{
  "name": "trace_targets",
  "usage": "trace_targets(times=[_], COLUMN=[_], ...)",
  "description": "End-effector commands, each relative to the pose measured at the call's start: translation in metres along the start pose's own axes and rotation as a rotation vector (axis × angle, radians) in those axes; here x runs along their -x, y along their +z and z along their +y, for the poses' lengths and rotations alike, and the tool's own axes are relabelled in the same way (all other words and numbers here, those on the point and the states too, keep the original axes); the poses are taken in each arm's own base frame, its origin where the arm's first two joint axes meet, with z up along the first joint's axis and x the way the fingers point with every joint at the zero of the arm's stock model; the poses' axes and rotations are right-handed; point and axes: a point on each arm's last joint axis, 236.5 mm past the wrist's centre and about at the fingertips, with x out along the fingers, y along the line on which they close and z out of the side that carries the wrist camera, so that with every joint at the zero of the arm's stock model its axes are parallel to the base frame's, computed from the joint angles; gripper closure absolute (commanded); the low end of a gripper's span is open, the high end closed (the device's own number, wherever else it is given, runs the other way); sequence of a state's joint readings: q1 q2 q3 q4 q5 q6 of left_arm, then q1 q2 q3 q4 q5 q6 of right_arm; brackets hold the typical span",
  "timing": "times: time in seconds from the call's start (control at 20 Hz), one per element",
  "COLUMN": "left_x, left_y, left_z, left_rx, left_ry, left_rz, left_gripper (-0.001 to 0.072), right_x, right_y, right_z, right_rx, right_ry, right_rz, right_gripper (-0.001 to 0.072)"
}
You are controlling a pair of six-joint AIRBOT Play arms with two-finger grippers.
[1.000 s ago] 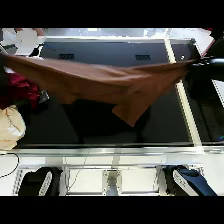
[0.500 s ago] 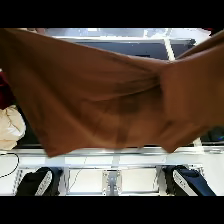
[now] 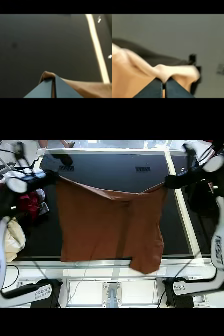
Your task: Fold the shirts.
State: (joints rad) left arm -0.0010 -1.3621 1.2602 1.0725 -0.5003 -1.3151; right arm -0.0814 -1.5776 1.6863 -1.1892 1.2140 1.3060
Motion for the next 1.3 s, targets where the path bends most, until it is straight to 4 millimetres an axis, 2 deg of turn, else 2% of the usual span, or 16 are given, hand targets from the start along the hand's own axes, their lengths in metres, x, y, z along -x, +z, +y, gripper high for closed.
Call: trace_targets(times=[0.0,0.15,0.2,0.25,0.3,0.35,0.4,0.45,0.55,0.65,0.7,0.9,1.0,1.05,1.2,1.25], left_x=[-0.064,-0.076,-0.076,-0.075,-0.073,-0.070,-0.065,-0.055,-0.020,0.029,0.052,0.135,0.157,0.164,0.181,0.184], left_y=[-0.030,-0.022,-0.019,-0.016,-0.013,-0.008,-0.002,0.009,0.043,0.066,0.061,-0.028,-0.094,-0.116,-0.135,-0.138], left_z=[0.027,0.044,0.044,0.044,0.042,0.038,0.035,0.033,0.034,0.045,0.057,0.114,0.121,0.120,0.103,0.097], left_rx=[0.073,0.112,0.112,0.110,0.108,0.106,0.104,0.102,0.101,0.061,0.029,0.172,0.370,0.427,0.498,0.496], left_ry=[0.070,0.107,0.109,0.109,0.105,0.100,0.095,0.090,0.089,0.111,0.142,0.276,0.289,0.287,0.245,0.230], left_rz=[-0.017,-0.090,-0.104,-0.112,-0.119,-0.126,-0.138,-0.159,-0.227,-0.238,-0.189,-0.050,-0.050,-0.079,-0.181,-0.180], left_gripper=[0.0698,0.0694,0.0677,0.0568,0.0339,0.0047,-0.0007,-0.0007,-0.0007,-0.0007,-0.0007,-0.0003,-0.0003,-0.0001,0.0003,0.0003], right_x=[-0.082,-0.086,-0.082,-0.080,-0.079,-0.079,-0.079,-0.076,-0.058,-0.017,0.009,0.078,0.082,0.076,0.045,0.034], right_y=[0.013,0.052,0.062,0.068,0.071,0.070,0.066,0.060,0.042,0.013,-0.004,-0.079,-0.129,-0.161,-0.268,-0.290], right_z=[-0.025,-0.044,-0.047,-0.049,-0.051,-0.050,-0.048,-0.045,-0.064,-0.105,-0.121,-0.140,-0.125,-0.116,-0.090,-0.078], right_rx=[-0.103,-0.146,-0.148,-0.152,-0.166,-0.177,-0.194,-0.179,-0.113,-0.074,-0.096,-0.222,-0.282,-0.324,-0.519,-0.570], right_ry=[0.024,-0.026,-0.038,-0.046,-0.048,-0.044,-0.035,-0.035,-0.139,-0.308,-0.353,-0.331,-0.247,-0.204,-0.122,-0.068], right_rz=[-0.060,-0.237,-0.281,-0.308,-0.320,-0.316,-0.294,-0.252,-0.141,-0.007,0.049,0.172,0.192,0.202,0.284,0.307], right_gripper=[0.0700,0.0696,0.0630,0.0373,0.0170,0.0156,0.0156,0.0158,0.0160,0.0160,0.0160,0.0164,0.0274,0.0274,0.0273,0.0273])
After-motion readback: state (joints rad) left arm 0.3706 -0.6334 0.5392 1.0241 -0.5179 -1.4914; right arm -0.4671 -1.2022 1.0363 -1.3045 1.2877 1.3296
